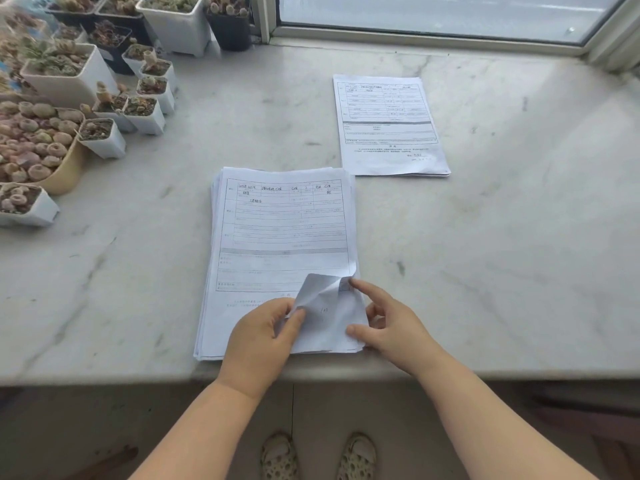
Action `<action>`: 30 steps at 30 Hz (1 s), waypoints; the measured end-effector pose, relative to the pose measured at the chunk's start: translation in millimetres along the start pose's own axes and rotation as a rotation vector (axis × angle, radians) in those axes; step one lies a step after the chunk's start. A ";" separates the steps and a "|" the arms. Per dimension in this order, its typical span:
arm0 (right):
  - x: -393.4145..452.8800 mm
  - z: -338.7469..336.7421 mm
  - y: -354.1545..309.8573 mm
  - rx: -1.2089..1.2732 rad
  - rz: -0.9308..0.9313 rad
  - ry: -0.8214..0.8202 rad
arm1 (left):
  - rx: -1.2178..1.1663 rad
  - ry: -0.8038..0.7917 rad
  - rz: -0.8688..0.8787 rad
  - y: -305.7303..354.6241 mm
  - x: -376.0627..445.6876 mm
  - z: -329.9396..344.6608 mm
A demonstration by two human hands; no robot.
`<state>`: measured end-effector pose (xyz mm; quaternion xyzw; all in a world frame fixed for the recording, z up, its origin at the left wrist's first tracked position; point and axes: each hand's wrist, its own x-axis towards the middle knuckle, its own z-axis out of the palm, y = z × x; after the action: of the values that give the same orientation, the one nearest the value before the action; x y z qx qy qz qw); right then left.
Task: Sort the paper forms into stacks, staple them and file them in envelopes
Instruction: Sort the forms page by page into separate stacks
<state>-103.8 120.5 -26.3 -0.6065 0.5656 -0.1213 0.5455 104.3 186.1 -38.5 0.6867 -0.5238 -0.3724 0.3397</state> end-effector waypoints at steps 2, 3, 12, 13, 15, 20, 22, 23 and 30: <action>2.8 6.7 -2.7 -0.062 0.023 0.058 | 0.001 -0.018 -0.016 1.9 0.0 -1.3; 4.2 9.1 -3.4 -0.067 0.037 0.084 | 0.002 -0.026 -0.026 2.9 0.3 -1.8; 2.3 10.1 -23.1 -0.166 0.082 0.149 | 0.006 -0.127 0.012 -5.5 -4.8 -7.5; 2.1 8.9 -25.5 -0.198 0.086 0.170 | -0.019 -0.114 0.014 -6.0 -3.6 -7.5; 2.6 4.4 -30.7 -0.268 0.089 0.250 | -0.080 -0.091 0.008 -2.2 -1.6 -7.7; 6.3 -6.9 -49.9 0.190 0.233 0.152 | -0.103 -0.042 0.007 1.1 -2.2 -6.6; 6.8 -7.2 -58.6 0.346 0.370 0.022 | -0.151 -0.055 -0.049 -0.6 -3.3 -6.6; 8.5 -6.2 -58.4 0.334 0.415 -0.017 | -0.164 -0.068 -0.068 -1.6 -3.9 -6.6; 12.4 0.0 -38.1 0.049 0.252 0.120 | -0.046 0.073 0.071 9.7 -15.5 -9.9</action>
<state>-78.6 101.3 -1.7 -0.5087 0.6659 -0.1015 0.5362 105.8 199.7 -22.9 0.6730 -0.5264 -0.3465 0.3873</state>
